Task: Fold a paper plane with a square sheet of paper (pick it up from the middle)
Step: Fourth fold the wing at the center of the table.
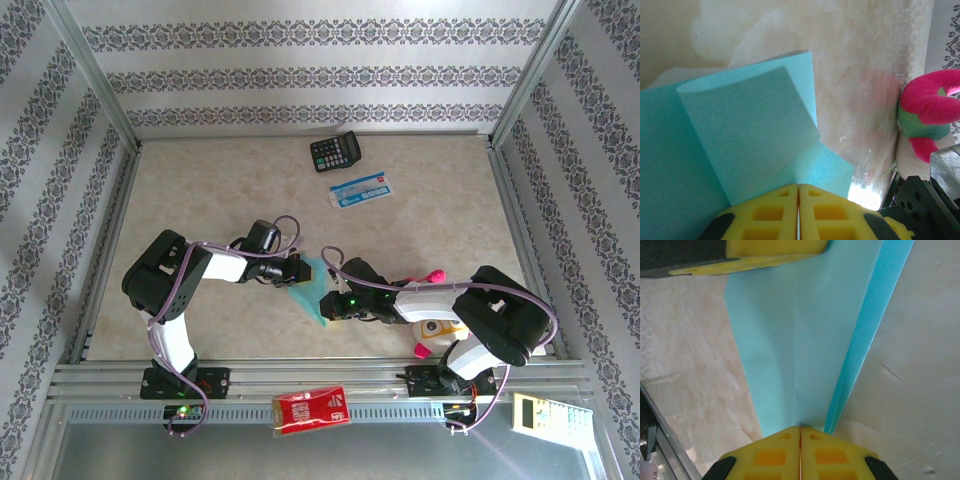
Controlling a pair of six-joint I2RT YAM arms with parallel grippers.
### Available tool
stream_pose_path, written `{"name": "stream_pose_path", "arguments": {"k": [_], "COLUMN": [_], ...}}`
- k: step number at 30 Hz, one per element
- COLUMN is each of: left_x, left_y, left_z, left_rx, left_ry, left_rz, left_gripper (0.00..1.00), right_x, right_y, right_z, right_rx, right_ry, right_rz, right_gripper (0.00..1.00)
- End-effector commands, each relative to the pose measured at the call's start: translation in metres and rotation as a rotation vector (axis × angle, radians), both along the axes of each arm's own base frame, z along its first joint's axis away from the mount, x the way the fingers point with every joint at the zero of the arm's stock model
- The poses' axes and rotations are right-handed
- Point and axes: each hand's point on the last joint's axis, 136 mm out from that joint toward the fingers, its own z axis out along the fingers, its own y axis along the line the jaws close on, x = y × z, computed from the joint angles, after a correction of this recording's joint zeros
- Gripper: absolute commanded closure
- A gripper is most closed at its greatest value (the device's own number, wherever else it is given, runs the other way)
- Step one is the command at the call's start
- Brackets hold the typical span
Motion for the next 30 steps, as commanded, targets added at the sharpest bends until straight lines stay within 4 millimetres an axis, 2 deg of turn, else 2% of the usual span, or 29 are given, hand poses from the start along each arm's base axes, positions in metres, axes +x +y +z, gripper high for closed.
{"name": "stream_pose_path", "arguments": {"k": [1,8,11,15,22,26,30], "left_x": [-0.008,-0.01,-0.009,-0.009,-0.009,-0.009,-0.009], "left_y": [0.016,0.02,0.021,0.022,0.025,0.024,0.024], "left_z": [-0.03,-0.034,-0.034,-0.034,-0.037,-0.036,-0.035], "left_rx": [0.099,0.116,0.118,0.126,0.139,0.135,0.134], "left_ry": [0.046,0.048,0.044,0.041,0.037,0.037,0.036], "left_rz": [0.024,0.038,0.042,0.042,0.046,0.047,0.048], "left_gripper": [0.89,0.89,0.89,0.89,0.89,0.89,0.89], "right_x": [-0.001,-0.008,-0.01,-0.007,0.003,0.002,-0.005], "right_y": [0.005,-0.005,-0.007,-0.008,-0.007,-0.005,0.002], "right_z": [-0.001,-0.017,-0.018,-0.006,0.035,0.042,0.04], "right_rx": [-0.009,-0.058,-0.064,-0.059,0.032,0.052,0.05], "right_ry": [-0.011,0.028,0.03,0.004,-0.07,-0.075,-0.066], "right_rz": [0.023,0.008,0.004,0.001,-0.014,-0.01,0.018], "right_gripper": [0.92,0.92,0.93,0.92,0.89,0.88,0.89]}}
